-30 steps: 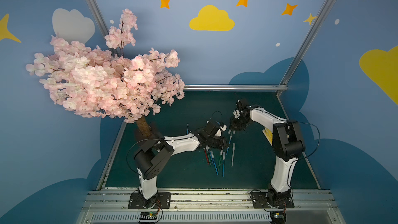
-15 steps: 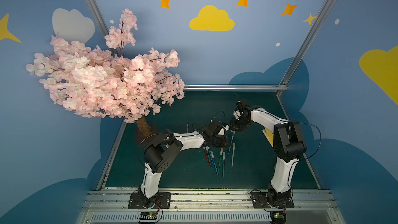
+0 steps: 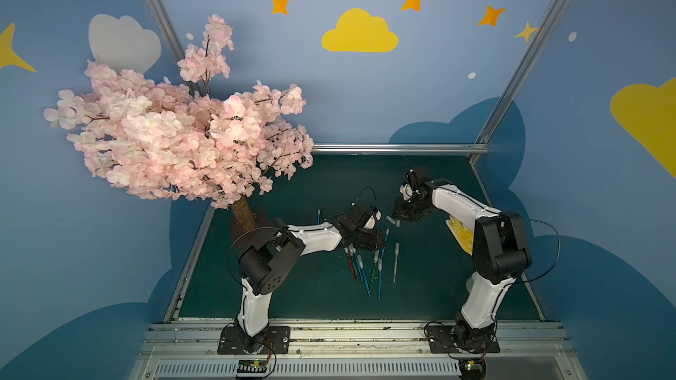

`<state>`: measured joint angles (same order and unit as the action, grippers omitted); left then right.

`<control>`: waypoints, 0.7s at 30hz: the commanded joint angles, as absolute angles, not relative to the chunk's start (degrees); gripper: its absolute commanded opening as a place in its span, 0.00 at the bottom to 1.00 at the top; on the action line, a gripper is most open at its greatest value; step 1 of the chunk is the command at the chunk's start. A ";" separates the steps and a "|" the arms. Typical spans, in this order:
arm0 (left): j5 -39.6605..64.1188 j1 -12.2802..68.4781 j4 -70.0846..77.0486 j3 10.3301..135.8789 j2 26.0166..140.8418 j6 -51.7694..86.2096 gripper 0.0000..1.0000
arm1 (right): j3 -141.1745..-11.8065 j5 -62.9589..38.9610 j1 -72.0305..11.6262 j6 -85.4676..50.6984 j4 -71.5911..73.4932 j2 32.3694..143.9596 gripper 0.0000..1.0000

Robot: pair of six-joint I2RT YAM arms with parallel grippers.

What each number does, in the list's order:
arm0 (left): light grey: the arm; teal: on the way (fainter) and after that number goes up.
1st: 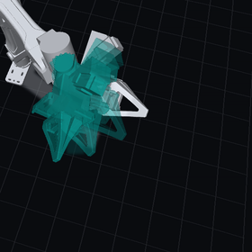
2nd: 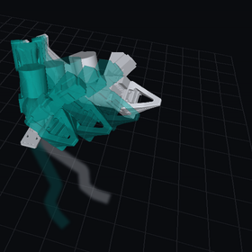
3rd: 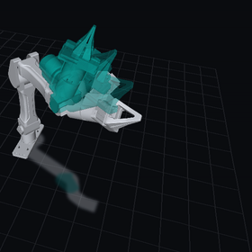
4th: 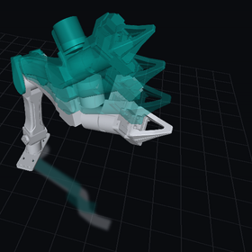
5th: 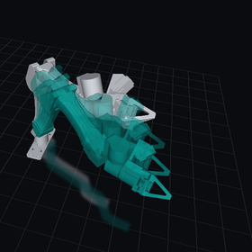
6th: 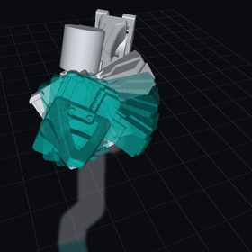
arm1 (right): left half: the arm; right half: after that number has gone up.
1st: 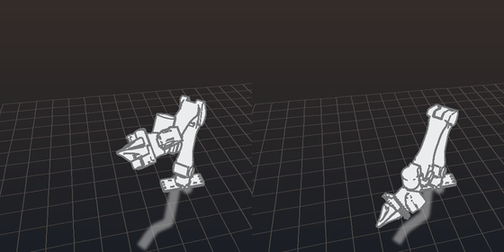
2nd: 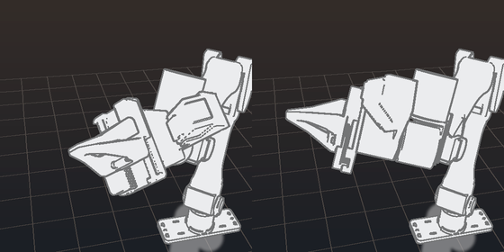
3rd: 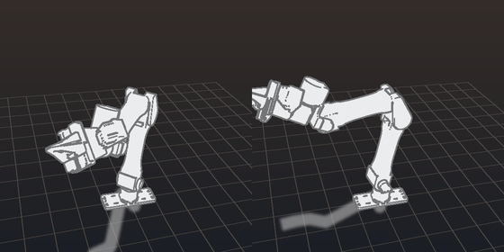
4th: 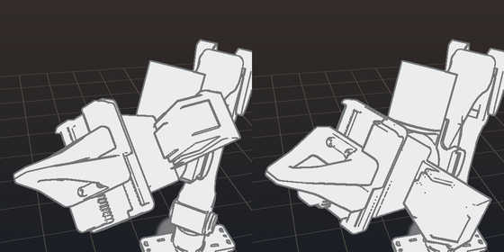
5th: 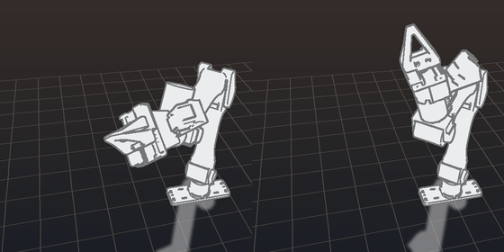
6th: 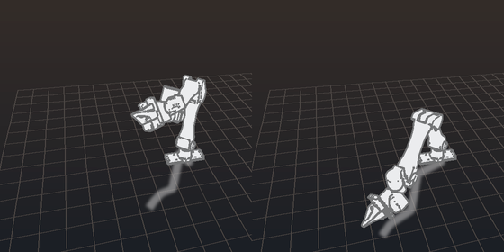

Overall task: Remove protective caps from carving knives
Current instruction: Place the protective sleeve at the center of the board, then place the carving knife at the center of the board.

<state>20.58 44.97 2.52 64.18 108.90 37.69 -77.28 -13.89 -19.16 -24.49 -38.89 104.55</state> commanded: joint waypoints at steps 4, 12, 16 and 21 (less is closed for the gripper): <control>17.15 42.02 -3.99 61.27 100.74 33.66 0.07 | -72.75 -12.68 -18.83 -23.32 -39.93 96.84 0.25; 13.72 37.87 -12.65 60.67 96.26 29.08 0.08 | -67.49 -14.85 -18.94 -22.18 -39.18 87.80 0.26; 10.50 35.86 -15.76 61.26 95.85 26.43 0.08 | -66.00 -16.50 -19.24 -21.45 -39.46 84.24 0.25; 5.94 33.99 -20.36 63.09 96.81 23.49 0.09 | -63.30 -16.79 -20.24 -21.22 -38.73 78.85 0.27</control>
<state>9.58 34.79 -15.59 61.43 96.77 26.87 -64.71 -15.90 -19.66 -22.02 -38.74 81.82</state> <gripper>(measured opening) 0.088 0.269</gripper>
